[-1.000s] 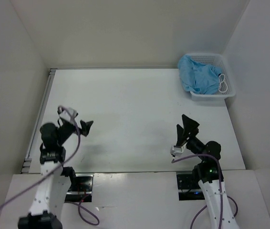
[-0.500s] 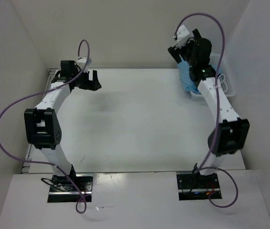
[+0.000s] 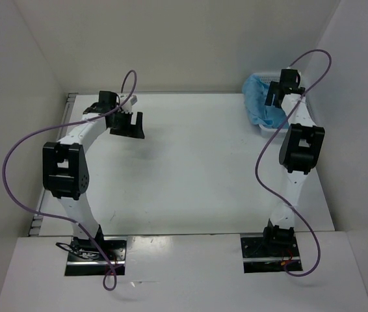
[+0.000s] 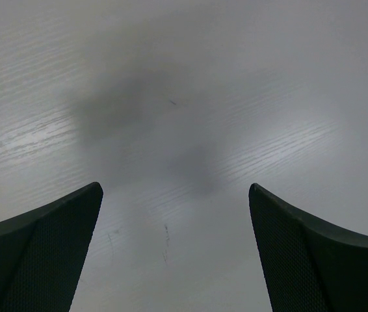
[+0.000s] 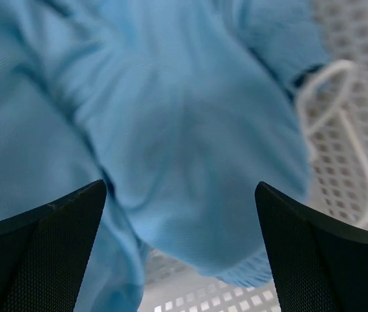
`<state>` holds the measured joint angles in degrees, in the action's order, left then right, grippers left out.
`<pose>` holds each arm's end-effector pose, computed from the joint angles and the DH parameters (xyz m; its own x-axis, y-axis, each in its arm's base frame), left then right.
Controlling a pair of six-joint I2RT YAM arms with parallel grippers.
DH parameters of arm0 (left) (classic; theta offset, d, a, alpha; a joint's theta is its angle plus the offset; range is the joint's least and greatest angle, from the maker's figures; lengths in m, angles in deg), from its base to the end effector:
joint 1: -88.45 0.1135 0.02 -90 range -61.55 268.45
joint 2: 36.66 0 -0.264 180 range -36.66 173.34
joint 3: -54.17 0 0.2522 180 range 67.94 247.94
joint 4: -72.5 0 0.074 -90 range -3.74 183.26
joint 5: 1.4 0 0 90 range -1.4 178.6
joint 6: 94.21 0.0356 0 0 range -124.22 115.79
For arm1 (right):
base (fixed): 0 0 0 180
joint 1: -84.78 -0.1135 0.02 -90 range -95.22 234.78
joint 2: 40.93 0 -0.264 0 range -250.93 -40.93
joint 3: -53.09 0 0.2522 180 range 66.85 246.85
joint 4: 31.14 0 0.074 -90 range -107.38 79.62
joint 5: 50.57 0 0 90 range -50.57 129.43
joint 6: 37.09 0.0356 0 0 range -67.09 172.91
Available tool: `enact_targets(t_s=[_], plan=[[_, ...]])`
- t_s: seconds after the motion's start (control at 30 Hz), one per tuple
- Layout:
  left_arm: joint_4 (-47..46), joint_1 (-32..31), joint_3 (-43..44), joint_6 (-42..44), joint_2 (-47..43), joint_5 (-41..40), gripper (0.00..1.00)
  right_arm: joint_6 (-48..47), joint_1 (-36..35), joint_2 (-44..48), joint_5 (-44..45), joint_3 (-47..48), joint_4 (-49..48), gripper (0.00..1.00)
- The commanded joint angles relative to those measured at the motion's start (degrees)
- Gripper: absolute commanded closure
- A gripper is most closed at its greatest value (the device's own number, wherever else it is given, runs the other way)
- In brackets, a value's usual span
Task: Fold and stack the shorts
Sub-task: Grab the shorts from the pile
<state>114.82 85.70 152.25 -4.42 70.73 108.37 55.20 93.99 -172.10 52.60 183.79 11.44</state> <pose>0.4135 -0.0319 0.2403 -0.7840 0.0342 -0.6198 0.2520 0.9300 -0.2675 0.5173 -0.0921 0.2360 -0.6605 0.1465 -0.7364 0.3469 0.9294 -0.1262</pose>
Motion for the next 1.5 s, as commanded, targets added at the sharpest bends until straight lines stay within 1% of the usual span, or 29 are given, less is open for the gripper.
enact_targets(t_s=[0.0,0.1,0.17,0.23,0.4,0.43,0.5,0.53,0.57,0.6,0.63,0.67,0.77,0.8,0.83,0.97,1.0,1.03,1.1,1.23,1.37,1.4,1.47], plan=[[0.45,-0.25,-0.55,0.21,1.33,-1.58,0.00,5.27,-0.43,3.47,11.41,-0.92,-1.66,0.00],[0.45,-1.56,-0.55,0.21,1.85,-1.58,0.00,5.27,0.10,3.47,14.42,-3.56,-2.19,0.03],[0.45,-1.56,-0.55,0.21,1.85,-1.58,0.00,5.88,0.80,3.47,14.43,-5.31,-1.67,0.03],[0.45,-2.18,-1.08,0.21,2.46,-1.58,0.00,6.41,1.69,2.69,12.33,-5.93,-1.66,0.03],[0.45,-2.18,-1.08,0.21,2.47,-2.27,0.00,5.02,2.30,-1.01,12.32,-4.71,-2.28,0.04],[0.45,-2.18,-1.08,0.21,2.47,-2.28,0.00,5.01,2.30,-1.80,10.06,-3.75,-2.28,0.04],[0.45,-2.18,-1.08,0.21,2.47,-2.80,0.00,4.40,2.30,-1.80,7.50,-3.13,-1.75,0.10],[0.45,-2.18,-1.08,0.21,2.47,-2.81,0.00,3.61,2.30,-2.41,6.27,-3.13,-1.75,0.15],[0.45,-2.18,-1.08,0.21,2.47,-2.81,0.00,3.60,2.30,-2.42,5.56,-3.13,-1.75,0.22],[0.45,-2.18,-1.08,0.21,2.47,-2.81,0.00,3.00,2.30,-2.94,4.94,-3.13,-1.75,0.40],[0.45,-2.18,-1.08,0.21,2.47,-2.81,0.00,2.47,2.30,-2.95,4.94,-3.13,-1.75,0.47],[0.45,-2.79,-1.08,0.21,2.47,-2.81,0.00,2.46,2.30,-2.95,4.94,-3.74,-1.75,0.63],[0.98,-2.79,-0.56,0.21,2.47,-2.28,0.00,0.63,2.30,-2.95,3.36,-3.74,-1.75,0.84],[0.98,-2.79,-0.55,0.21,2.47,-2.28,0.00,0.62,2.30,-2.16,3.35,-2.00,-2.36,0.96],[0.98,-2.79,-0.03,0.21,2.47,-2.28,0.00,0.09,2.30,-1.11,2.83,-1.03,-2.36,1.00],[0.45,-2.79,1.55,0.21,2.47,-2.28,0.00,0.09,2.30,2.57,2.13,6.44,-2.89,1.00],[0.45,-2.79,1.56,0.21,1.95,-2.28,0.00,0.09,1.78,3.46,2.12,9.59,-2.89,1.00],[0.45,-2.79,3.21,0.21,1.94,-2.28,0.00,0.09,1.77,4.51,2.12,11.18,-3.59,1.00],[-0.17,-2.79,4.54,0.21,1.33,-2.28,0.00,0.09,-0.15,8.20,2.12,15.22,-4.73,1.00],[-1.30,-2.79,7.53,0.21,0.10,-2.89,0.00,0.09,-4.02,14.88,2.12,19.71,-8.86,1.00],[-2.01,-2.27,9.03,0.21,-2.88,-2.89,0.00,-0.69,-11.04,19.28,1.34,27.17,-8.87,1.00],[-2.01,-2.27,9.55,0.21,-3.41,-2.89,0.00,-1.57,-14.97,20.77,1.33,28.06,-8.87,1.00],[-2.01,-0.52,10.08,0.21,-5.25,-1.06,0.00,-2.72,-19.38,21.48,1.33,32.00,-7.64,1.00]])
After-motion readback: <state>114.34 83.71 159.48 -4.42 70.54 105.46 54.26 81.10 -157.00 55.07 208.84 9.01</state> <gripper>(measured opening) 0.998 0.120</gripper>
